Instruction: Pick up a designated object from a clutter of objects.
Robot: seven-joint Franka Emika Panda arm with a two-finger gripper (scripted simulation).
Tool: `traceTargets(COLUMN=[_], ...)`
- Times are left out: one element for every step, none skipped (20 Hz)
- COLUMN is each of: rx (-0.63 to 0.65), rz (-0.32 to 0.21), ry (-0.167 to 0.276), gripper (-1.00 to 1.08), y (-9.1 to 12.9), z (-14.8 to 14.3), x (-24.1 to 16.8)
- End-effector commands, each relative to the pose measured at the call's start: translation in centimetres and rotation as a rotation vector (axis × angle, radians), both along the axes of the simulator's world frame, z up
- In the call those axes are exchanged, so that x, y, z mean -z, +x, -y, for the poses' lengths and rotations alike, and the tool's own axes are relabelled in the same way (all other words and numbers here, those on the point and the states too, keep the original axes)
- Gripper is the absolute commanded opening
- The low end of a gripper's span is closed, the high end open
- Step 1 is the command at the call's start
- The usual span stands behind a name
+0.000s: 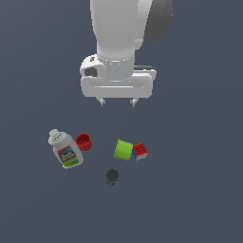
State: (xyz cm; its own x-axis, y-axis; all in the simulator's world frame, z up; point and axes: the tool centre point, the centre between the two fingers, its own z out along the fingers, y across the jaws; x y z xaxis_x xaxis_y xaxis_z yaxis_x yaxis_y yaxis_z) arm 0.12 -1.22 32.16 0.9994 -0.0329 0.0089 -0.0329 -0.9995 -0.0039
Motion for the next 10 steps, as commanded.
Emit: traceTargets(rx=[0.000, 0.001, 0.003, 0.007, 0.013, 0.019, 0.024, 0.028, 0.031, 0.031], rz=[0.000, 0.001, 0.002, 0.005, 0.010, 0.015, 0.020, 0.024, 0.027, 0.030], ry=[0.000, 0.000, 0.002, 0.004, 0.007, 0.011, 0.014, 0.017, 0.019, 0.021], gripper=[1.00, 1.00, 1.00, 1.00, 1.00, 1.00, 1.00, 1.00, 1.00, 1.00], y=[0.00, 0.00, 0.01, 0.01, 0.02, 0.03, 0.03, 0.03, 0.02, 0.01], z=[0.00, -0.02, -0.04, -0.10, -0.17, -0.26, -0.33, -0.39, -0.43, -0.46], x=[0.00, -0.01, -0.04, -0.10, -0.19, -0.30, -0.42, -0.53, -0.63, -0.72])
